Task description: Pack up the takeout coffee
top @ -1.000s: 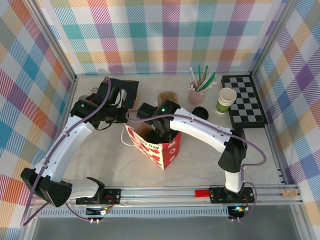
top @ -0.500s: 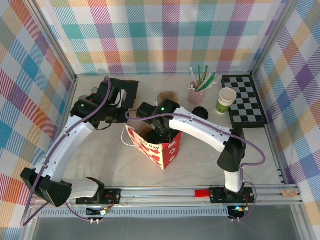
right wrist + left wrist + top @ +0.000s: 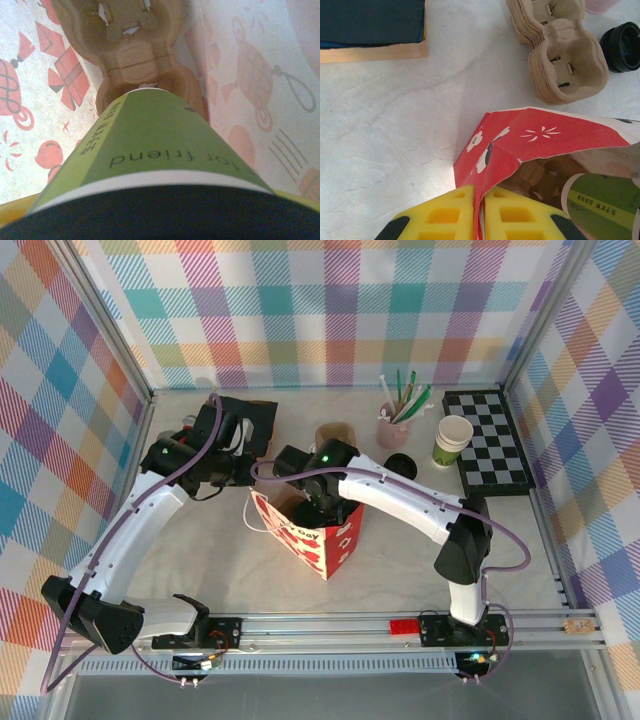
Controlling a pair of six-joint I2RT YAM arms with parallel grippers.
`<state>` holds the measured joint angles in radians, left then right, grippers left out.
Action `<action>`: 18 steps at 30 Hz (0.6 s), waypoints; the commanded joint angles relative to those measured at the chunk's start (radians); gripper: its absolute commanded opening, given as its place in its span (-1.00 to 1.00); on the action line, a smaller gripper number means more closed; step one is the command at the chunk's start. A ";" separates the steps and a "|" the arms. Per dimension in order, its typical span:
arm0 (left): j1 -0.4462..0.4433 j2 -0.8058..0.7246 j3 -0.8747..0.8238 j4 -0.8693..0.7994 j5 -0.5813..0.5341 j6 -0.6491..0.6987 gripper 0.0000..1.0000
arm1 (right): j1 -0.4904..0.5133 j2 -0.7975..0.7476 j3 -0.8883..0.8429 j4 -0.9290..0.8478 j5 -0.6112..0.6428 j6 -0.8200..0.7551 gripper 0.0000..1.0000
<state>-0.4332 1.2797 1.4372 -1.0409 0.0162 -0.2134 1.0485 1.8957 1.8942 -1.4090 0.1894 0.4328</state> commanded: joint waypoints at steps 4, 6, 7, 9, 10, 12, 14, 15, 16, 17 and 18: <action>0.013 -0.001 0.028 0.008 -0.013 -0.004 -0.74 | 0.010 -0.003 -0.007 -0.041 -0.008 -0.007 -0.12; 0.013 -0.002 0.028 0.008 -0.013 -0.005 -0.74 | 0.010 -0.003 -0.010 -0.043 -0.010 -0.007 -0.12; 0.013 -0.002 0.028 0.009 -0.013 -0.004 -0.74 | 0.010 -0.003 -0.011 -0.043 -0.009 -0.007 -0.12; 0.013 -0.002 0.028 0.009 -0.013 -0.004 -0.74 | 0.010 -0.003 -0.012 -0.041 -0.009 -0.005 -0.12; 0.013 -0.003 0.028 0.008 -0.013 -0.004 -0.74 | 0.009 -0.004 -0.012 -0.041 -0.008 -0.005 -0.12; 0.013 -0.003 0.029 0.007 -0.015 -0.004 -0.74 | 0.010 -0.004 -0.011 -0.041 -0.008 -0.006 -0.12; 0.013 -0.005 0.029 0.007 -0.015 -0.004 -0.74 | 0.009 -0.002 -0.011 -0.042 -0.008 -0.006 -0.12; 0.013 -0.005 0.028 0.007 -0.015 -0.004 -0.74 | 0.009 -0.001 -0.011 -0.045 -0.010 -0.005 -0.12; 0.013 -0.005 0.028 0.007 -0.015 -0.004 -0.74 | 0.010 -0.001 -0.012 -0.047 -0.010 -0.005 -0.12; 0.013 -0.005 0.028 0.007 -0.015 -0.004 -0.74 | 0.010 -0.004 -0.015 -0.047 -0.010 -0.004 -0.12; 0.013 -0.004 0.028 0.008 -0.014 -0.004 -0.74 | 0.009 -0.006 -0.018 -0.046 -0.008 -0.003 -0.12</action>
<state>-0.4332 1.2797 1.4372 -1.0409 0.0162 -0.2134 1.0485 1.8957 1.8912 -1.4094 0.1890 0.4328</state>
